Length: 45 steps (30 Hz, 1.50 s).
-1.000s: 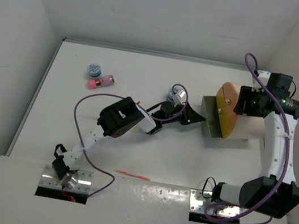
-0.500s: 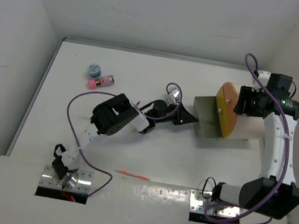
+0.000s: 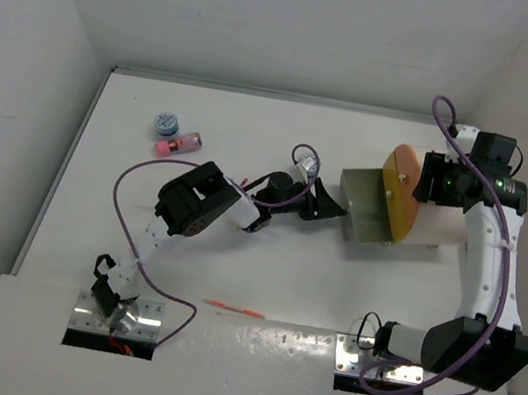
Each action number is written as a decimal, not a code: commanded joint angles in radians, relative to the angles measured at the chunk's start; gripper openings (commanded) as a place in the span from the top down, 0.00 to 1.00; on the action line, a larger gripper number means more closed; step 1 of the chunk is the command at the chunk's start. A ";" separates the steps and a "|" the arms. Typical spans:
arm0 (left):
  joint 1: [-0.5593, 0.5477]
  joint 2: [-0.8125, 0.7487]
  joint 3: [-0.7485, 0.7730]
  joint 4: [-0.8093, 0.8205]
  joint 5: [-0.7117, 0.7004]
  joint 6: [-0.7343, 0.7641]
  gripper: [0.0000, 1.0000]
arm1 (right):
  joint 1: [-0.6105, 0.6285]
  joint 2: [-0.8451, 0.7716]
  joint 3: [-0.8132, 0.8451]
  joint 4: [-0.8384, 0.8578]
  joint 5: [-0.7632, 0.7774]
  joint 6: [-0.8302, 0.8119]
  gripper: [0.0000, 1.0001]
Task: Sort the stationery into containers
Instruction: Open the drawer in the storage box, then pick up the stationery from the center of the board.
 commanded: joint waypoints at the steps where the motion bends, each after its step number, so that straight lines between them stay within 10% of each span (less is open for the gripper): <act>1: 0.014 -0.075 -0.028 -0.029 0.015 0.040 0.33 | -0.010 0.061 -0.068 -0.082 0.068 0.024 0.43; 13: 0.092 -0.329 -0.128 -0.177 0.150 0.205 0.23 | 0.006 0.084 -0.050 -0.100 0.089 0.024 0.42; 20: 0.176 -0.549 0.226 -1.203 0.026 0.799 0.26 | 0.042 0.104 -0.040 -0.105 0.134 0.069 0.42; 29: 0.512 -0.549 0.404 -1.848 -0.138 1.302 0.28 | 0.064 0.126 -0.025 -0.126 0.120 0.066 0.42; 45: 0.844 -0.317 0.555 -1.936 -0.257 1.804 0.26 | 0.101 0.141 -0.004 -0.143 0.141 0.047 0.42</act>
